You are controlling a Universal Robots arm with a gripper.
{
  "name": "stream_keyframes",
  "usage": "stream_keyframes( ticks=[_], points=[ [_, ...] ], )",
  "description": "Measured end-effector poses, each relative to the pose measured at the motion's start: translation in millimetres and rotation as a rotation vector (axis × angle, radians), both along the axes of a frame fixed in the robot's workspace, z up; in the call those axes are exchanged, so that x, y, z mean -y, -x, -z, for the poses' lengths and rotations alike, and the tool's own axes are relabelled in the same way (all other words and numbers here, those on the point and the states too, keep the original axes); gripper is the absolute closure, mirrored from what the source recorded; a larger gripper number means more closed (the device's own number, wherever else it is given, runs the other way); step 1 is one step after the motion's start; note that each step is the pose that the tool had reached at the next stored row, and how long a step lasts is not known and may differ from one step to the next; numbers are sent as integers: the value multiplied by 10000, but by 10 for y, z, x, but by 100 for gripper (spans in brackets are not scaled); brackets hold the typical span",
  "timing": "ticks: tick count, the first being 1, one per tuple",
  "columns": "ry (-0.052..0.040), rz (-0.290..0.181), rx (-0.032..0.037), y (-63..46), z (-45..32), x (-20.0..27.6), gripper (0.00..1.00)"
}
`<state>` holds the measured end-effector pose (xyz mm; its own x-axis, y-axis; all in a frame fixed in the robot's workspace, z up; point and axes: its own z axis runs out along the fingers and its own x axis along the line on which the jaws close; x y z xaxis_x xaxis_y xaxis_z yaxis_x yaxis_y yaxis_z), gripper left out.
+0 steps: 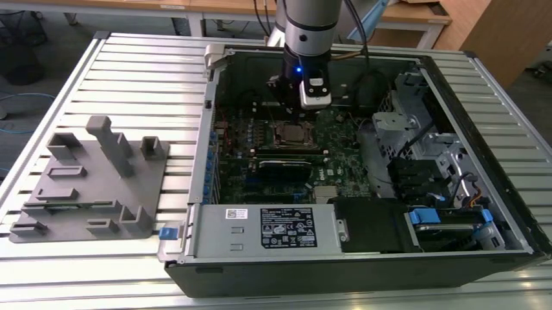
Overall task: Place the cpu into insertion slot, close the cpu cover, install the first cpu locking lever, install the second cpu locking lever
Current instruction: 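Close the cpu cover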
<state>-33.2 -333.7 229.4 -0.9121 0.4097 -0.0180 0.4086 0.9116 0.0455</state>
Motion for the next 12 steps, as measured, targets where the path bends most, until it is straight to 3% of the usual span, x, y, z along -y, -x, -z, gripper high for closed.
stream_keyframes(
  ticks=[12],
  points=[
    [0,-68,0,0,0,0,89]
  ],
)
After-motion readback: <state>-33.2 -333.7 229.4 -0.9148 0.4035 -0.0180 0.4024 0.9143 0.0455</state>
